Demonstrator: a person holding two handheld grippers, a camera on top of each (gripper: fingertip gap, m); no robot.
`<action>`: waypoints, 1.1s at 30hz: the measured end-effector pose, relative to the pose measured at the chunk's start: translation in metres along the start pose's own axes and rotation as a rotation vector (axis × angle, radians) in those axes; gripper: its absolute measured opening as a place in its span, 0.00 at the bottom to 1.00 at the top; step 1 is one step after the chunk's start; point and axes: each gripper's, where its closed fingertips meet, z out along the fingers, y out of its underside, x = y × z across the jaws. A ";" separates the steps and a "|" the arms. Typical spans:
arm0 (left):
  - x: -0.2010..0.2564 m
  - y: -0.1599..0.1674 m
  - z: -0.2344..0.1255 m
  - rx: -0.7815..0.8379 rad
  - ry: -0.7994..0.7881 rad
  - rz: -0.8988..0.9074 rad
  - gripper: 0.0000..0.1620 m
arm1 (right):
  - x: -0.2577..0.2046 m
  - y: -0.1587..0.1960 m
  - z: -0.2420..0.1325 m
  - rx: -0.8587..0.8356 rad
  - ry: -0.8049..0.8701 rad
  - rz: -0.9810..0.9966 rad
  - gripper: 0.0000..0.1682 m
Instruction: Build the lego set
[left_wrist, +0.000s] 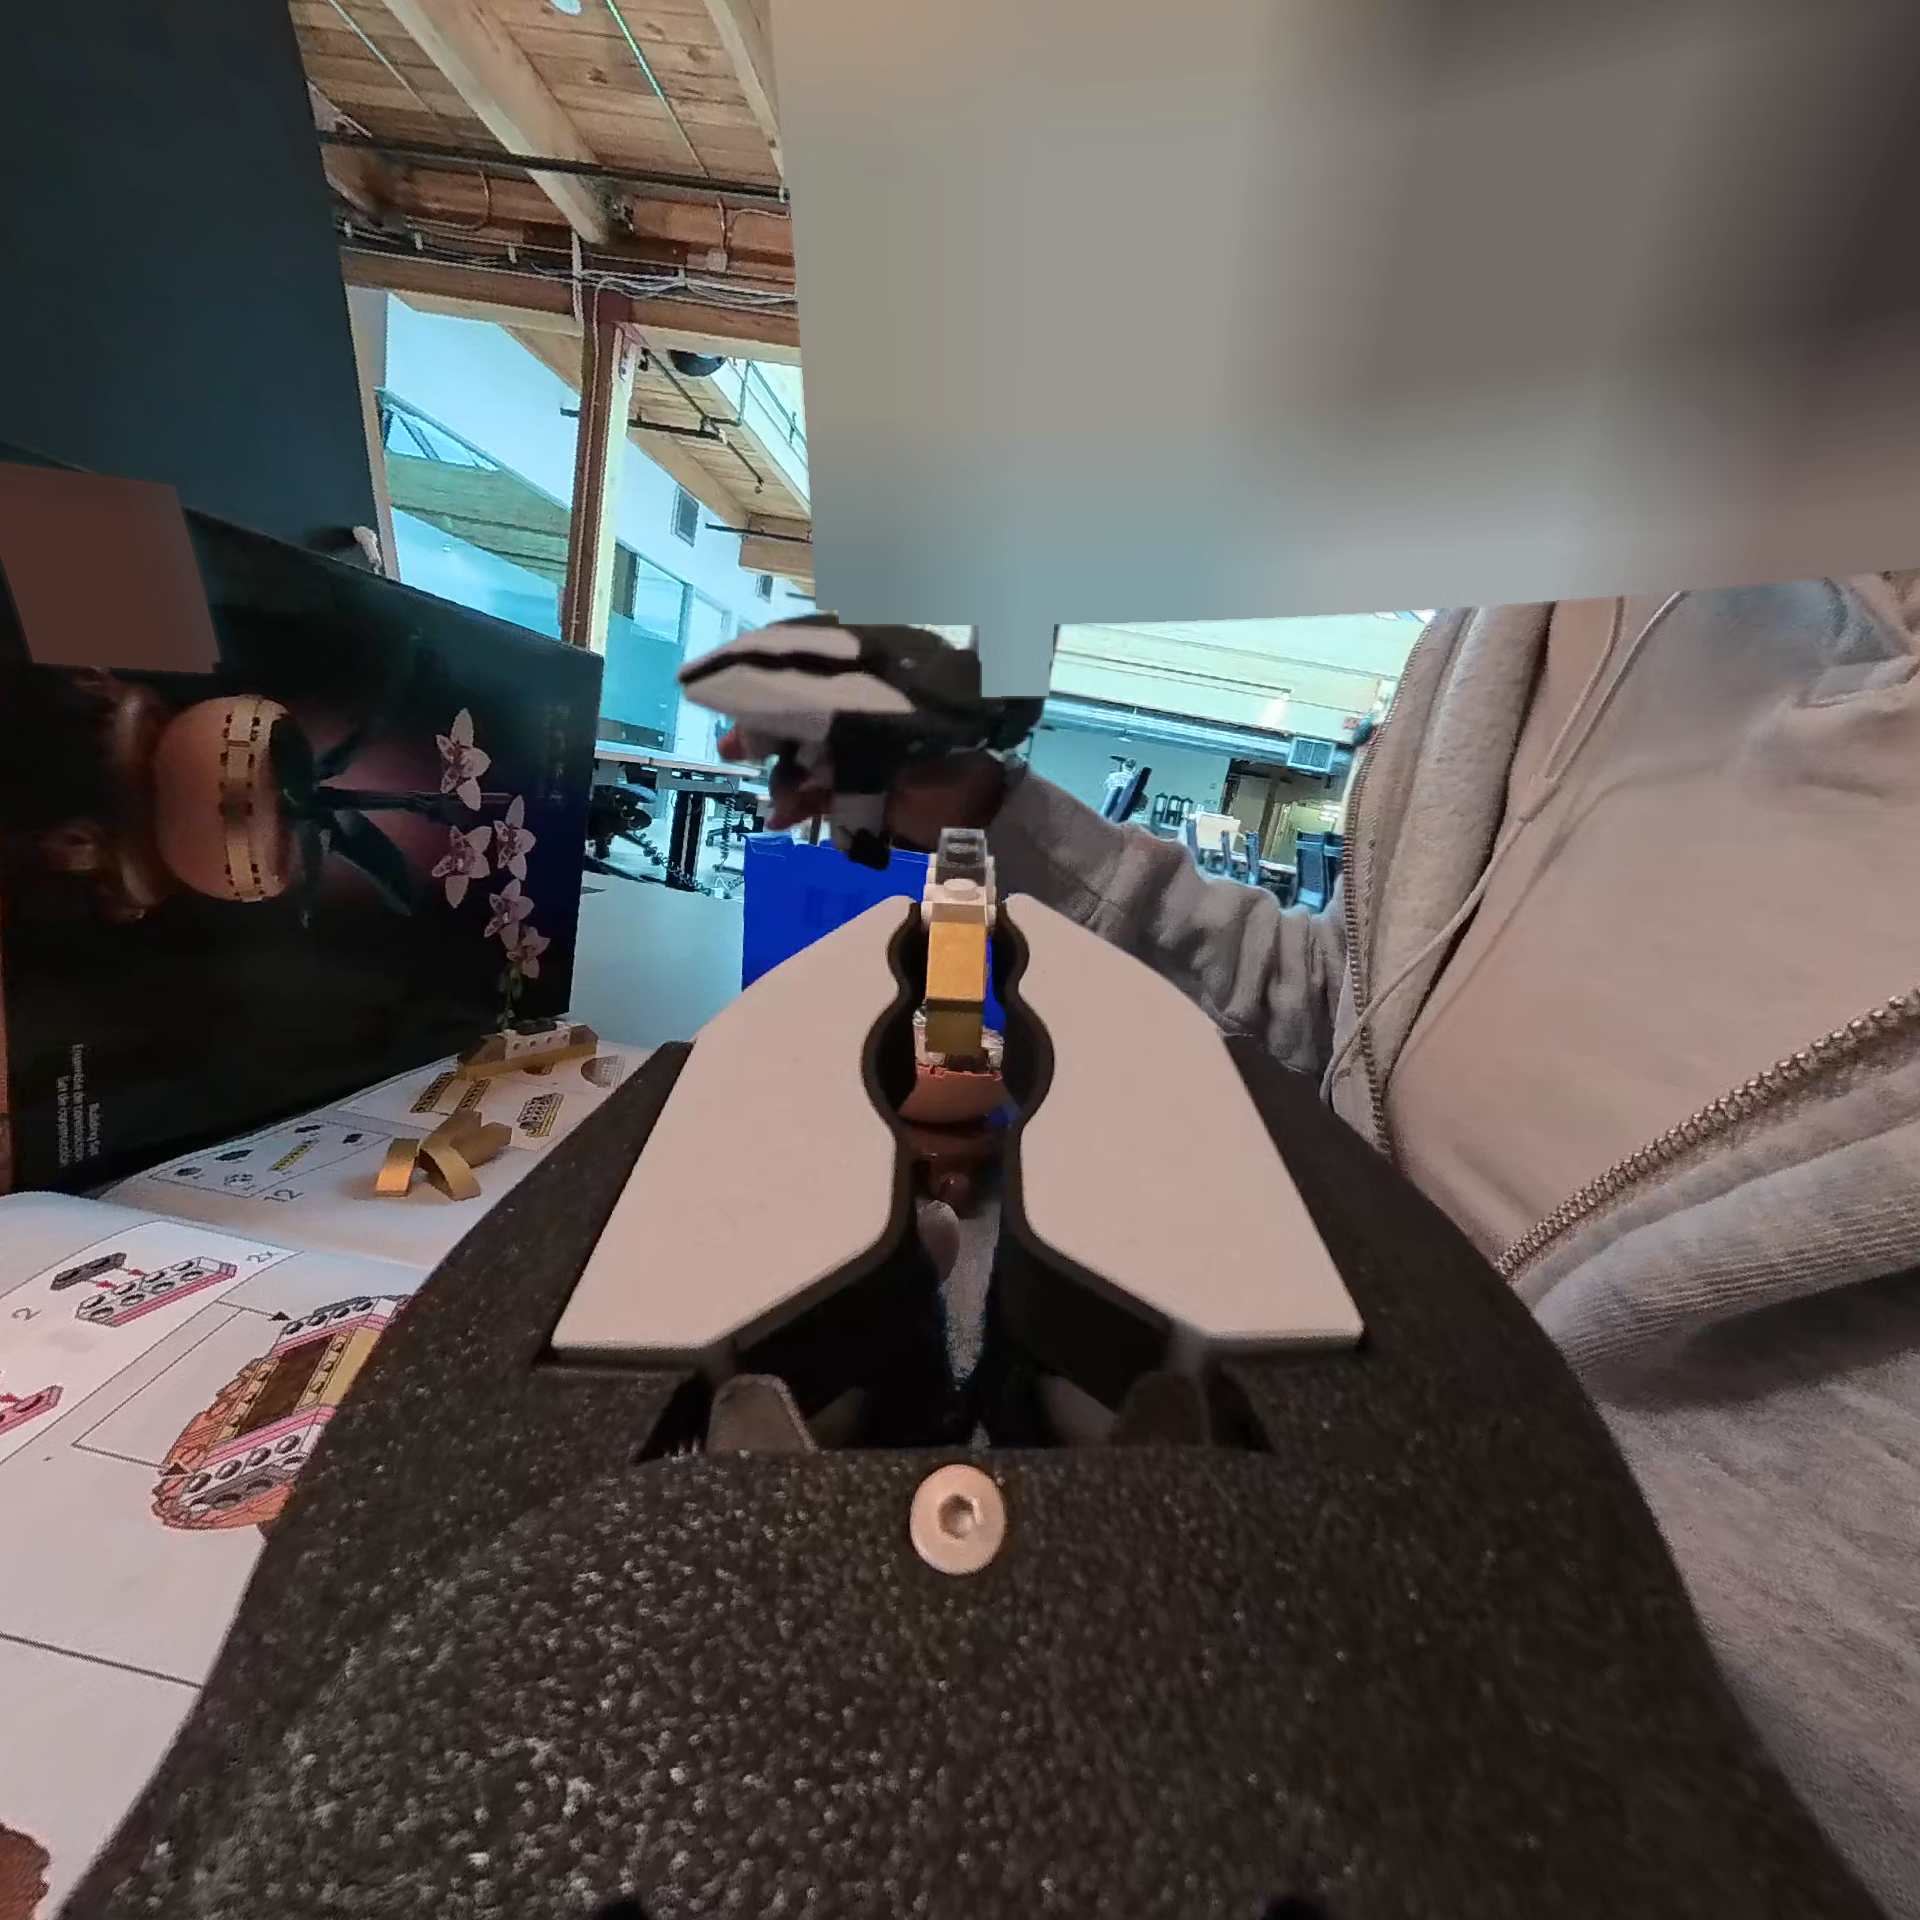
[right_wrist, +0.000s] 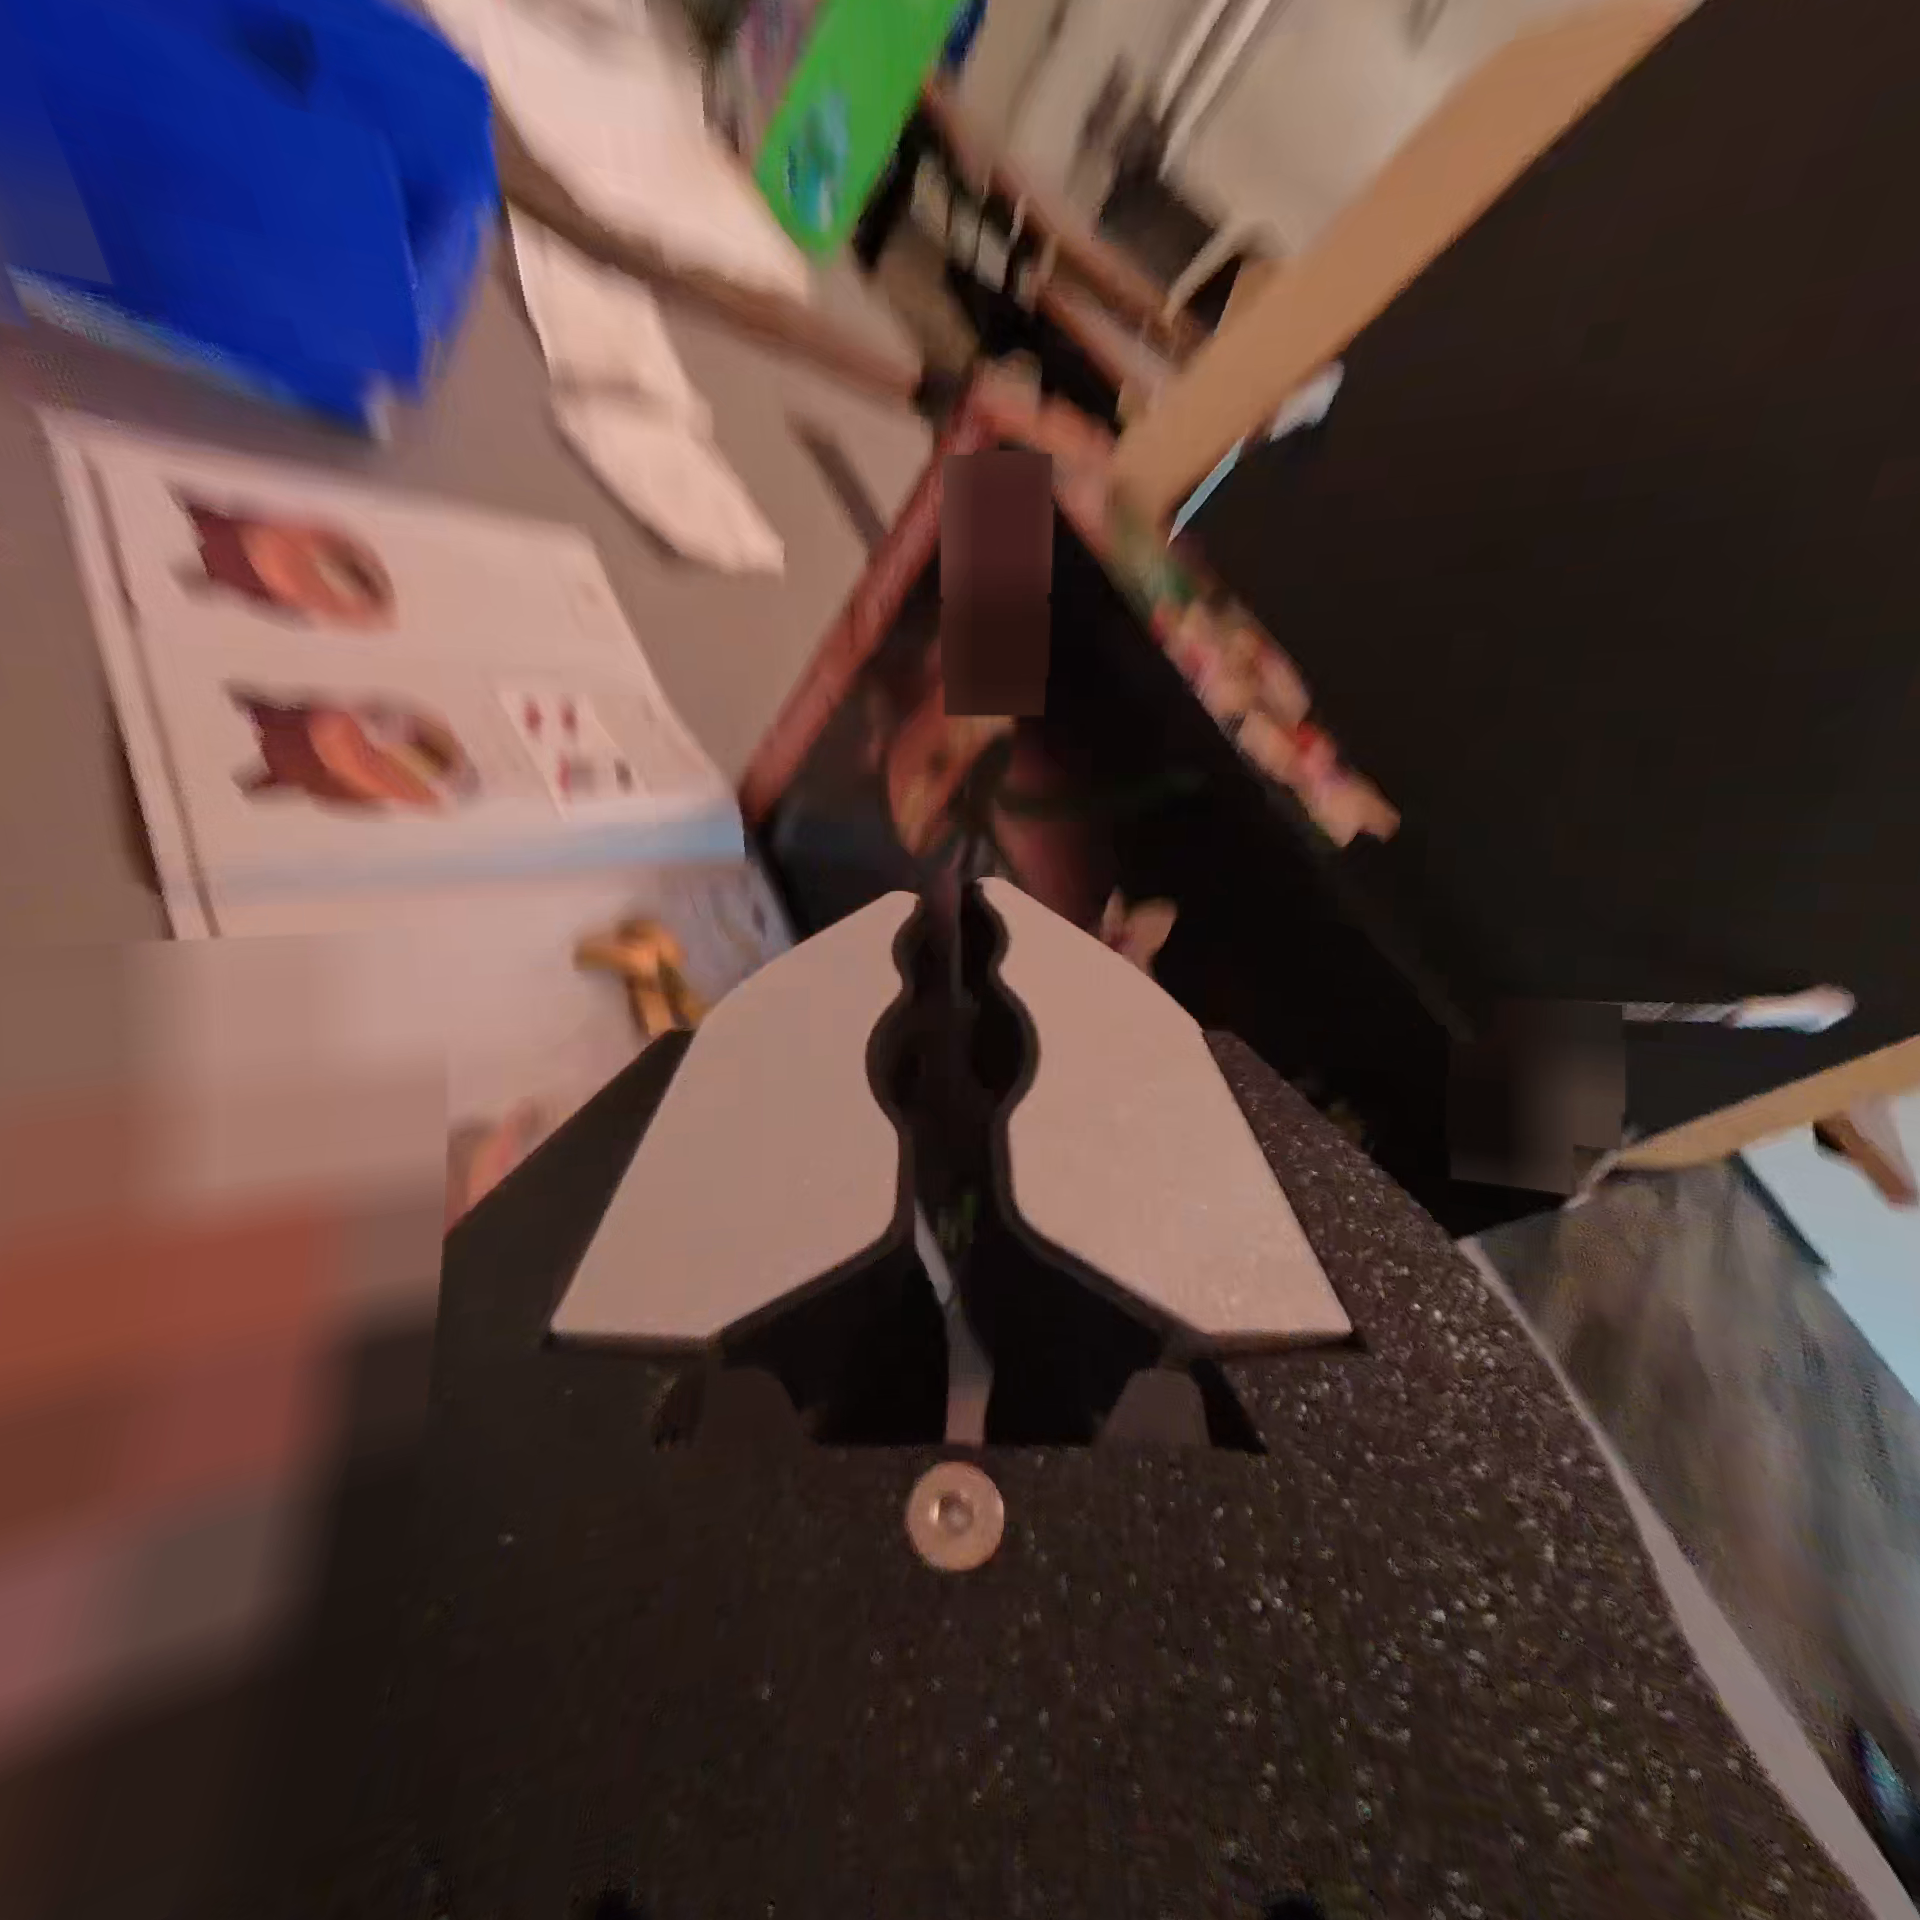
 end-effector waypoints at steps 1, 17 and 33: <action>0.000 0.000 0.000 0.002 0.003 0.004 0.07 | -0.005 0.028 0.009 -0.136 -0.032 0.000 0.07; -0.006 -0.002 -0.002 0.013 -0.022 -0.011 0.06 | -0.023 0.071 0.050 -0.211 -0.226 -0.004 0.06; -0.006 -0.001 -0.004 0.003 -0.012 -0.071 0.07 | -0.086 0.096 0.095 -0.413 -0.631 -0.005 0.05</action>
